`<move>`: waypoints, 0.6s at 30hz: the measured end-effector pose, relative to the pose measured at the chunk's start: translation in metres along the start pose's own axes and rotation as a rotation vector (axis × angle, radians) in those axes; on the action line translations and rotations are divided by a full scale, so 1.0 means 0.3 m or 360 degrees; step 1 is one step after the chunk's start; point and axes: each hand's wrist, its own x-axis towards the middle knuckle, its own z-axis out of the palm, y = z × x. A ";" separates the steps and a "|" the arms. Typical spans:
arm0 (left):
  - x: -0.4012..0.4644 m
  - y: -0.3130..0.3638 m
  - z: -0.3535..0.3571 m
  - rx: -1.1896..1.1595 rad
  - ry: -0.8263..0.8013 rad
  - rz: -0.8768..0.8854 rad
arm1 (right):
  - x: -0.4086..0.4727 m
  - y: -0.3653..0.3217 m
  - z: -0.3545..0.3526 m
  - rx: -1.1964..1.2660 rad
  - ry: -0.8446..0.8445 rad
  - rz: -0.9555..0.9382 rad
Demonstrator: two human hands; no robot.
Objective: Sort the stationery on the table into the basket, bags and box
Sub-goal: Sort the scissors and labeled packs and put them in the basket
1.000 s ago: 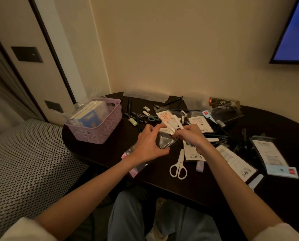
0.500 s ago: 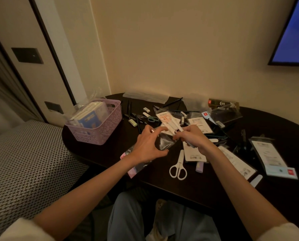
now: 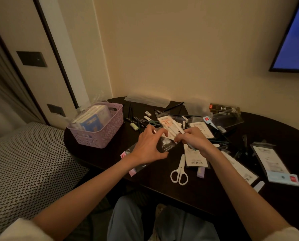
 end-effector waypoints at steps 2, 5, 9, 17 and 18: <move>-0.001 0.004 -0.009 0.0025 0.0015 0.0016 | 0.006 0.001 0.001 -0.0030 0.0013 0.0003; -0.003 0.004 -0.010 0.0037 0.0035 0.0047 | 0.013 0.005 0.010 -0.0151 0.0047 0.0002; 0.002 -0.006 0.002 -0.0037 0.0006 0.0015 | 0.012 0.000 0.007 -0.0295 0.0035 -0.0004; 0.026 -0.027 0.035 -0.0103 -0.0122 -0.0063 | -0.020 -0.044 -0.097 0.0210 -0.0252 0.0204; 0.029 -0.028 0.039 -0.0109 -0.0132 -0.0071 | -0.022 -0.046 -0.108 0.0236 -0.0329 0.0198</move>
